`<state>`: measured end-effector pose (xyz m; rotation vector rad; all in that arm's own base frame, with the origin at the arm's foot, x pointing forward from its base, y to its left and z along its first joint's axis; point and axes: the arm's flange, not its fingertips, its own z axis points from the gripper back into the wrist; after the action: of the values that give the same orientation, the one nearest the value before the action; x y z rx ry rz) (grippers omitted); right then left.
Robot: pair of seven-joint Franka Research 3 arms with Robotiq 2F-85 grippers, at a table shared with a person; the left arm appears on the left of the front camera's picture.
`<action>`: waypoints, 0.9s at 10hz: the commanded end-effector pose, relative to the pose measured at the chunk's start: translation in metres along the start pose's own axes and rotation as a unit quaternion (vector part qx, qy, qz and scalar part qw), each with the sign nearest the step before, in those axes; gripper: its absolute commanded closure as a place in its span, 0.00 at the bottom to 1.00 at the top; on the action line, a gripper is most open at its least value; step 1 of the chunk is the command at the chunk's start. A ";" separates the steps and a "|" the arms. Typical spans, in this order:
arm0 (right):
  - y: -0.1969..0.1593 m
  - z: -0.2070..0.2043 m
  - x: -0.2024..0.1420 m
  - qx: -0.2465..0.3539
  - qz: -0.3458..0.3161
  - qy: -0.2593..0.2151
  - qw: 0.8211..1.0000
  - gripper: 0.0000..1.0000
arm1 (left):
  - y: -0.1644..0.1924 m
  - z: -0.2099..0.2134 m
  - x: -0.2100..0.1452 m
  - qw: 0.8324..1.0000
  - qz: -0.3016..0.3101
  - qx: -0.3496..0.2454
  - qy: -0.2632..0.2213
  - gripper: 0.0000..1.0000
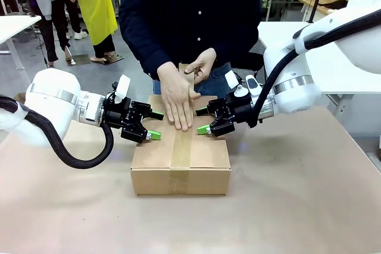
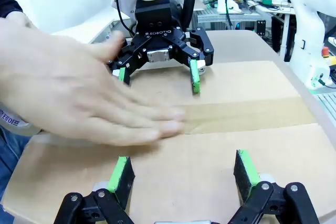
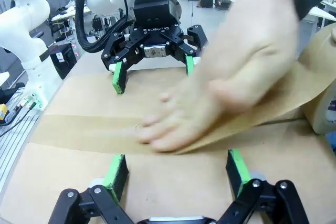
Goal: Pack the gift set into the box.
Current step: Press and hold the closed box until the human finishes sealing it.
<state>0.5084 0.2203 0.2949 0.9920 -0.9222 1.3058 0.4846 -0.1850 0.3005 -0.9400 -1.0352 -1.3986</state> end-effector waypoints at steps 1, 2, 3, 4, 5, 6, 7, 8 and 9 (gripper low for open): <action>0.004 -0.001 -0.002 -0.011 -0.004 0.001 1.000 0.00 | -0.001 0.000 -0.002 1.000 -0.003 -0.001 0.001 0.00; 0.004 -0.001 -0.002 -0.011 -0.004 0.001 1.000 0.00 | -0.001 0.000 -0.002 1.000 -0.003 -0.001 0.001 0.00; 0.004 -0.001 -0.002 -0.011 -0.004 0.001 1.000 0.00 | -0.001 0.000 -0.002 1.000 -0.003 -0.001 0.001 0.00; 0.004 -0.001 -0.002 -0.011 -0.004 0.001 1.000 0.00 | -0.001 0.000 -0.002 1.000 -0.003 -0.001 0.001 0.00; 0.004 -0.001 -0.002 -0.011 -0.004 0.001 1.000 0.00 | -0.001 0.000 -0.002 1.000 -0.003 -0.001 0.001 0.00; 0.004 -0.001 -0.002 -0.011 -0.004 0.001 1.000 0.00 | -0.001 0.000 -0.002 1.000 -0.003 -0.001 0.001 0.00; 0.004 -0.001 -0.002 -0.011 -0.004 0.001 1.000 0.00 | -0.001 0.000 -0.002 1.000 -0.003 -0.001 0.001 0.00; 0.004 -0.001 -0.002 -0.011 -0.004 0.001 1.000 0.00 | -0.001 0.000 -0.002 1.000 -0.003 -0.001 0.001 0.00; 0.004 -0.001 -0.002 -0.011 -0.004 0.001 1.000 0.00 | -0.001 0.000 -0.002 1.000 -0.003 -0.001 0.001 0.00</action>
<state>0.5080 0.2202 0.2946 0.9923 -0.9213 1.3054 0.4846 -0.1850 0.3005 -0.9400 -1.0353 -1.3986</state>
